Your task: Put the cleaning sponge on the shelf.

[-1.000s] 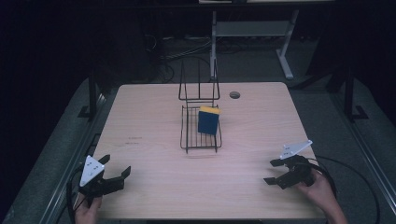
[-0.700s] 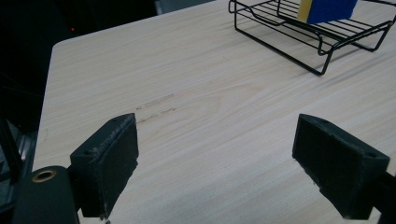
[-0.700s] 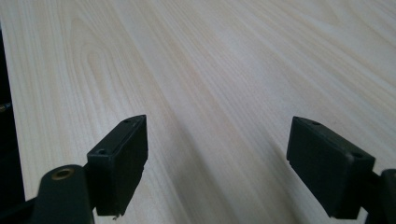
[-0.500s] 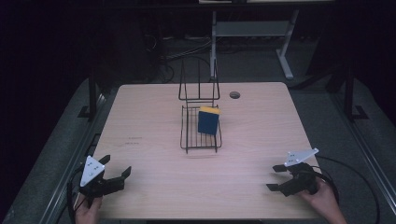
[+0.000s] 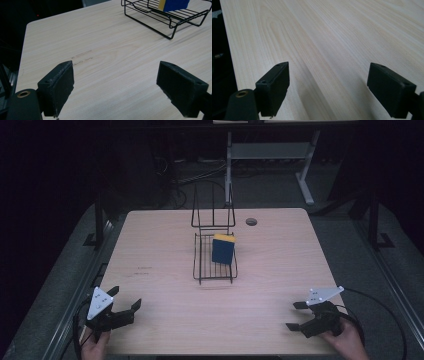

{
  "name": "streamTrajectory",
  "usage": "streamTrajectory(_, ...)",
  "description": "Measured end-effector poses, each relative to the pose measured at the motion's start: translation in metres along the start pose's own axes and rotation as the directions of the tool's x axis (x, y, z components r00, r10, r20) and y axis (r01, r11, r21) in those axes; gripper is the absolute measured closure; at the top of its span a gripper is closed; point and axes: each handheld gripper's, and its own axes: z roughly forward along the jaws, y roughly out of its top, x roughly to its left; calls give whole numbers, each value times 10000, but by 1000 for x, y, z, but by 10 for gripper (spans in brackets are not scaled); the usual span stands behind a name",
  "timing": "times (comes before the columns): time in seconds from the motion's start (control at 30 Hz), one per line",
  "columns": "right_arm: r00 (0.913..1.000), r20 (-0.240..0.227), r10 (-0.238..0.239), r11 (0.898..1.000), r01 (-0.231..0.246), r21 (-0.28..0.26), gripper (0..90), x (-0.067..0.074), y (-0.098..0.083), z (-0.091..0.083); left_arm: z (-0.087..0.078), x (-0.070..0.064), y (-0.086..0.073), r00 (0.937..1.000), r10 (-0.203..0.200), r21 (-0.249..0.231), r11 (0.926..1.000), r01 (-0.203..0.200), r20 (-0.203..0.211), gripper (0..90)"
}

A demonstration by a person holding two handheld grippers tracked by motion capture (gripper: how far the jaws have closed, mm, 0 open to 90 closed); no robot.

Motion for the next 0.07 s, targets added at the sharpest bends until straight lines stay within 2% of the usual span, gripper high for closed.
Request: streamTrajectory(0.07,10000,-2,4,10000,-4,-39,178,1,0,0,0,0,0,10000,-4,-8,10000,4,5,139)
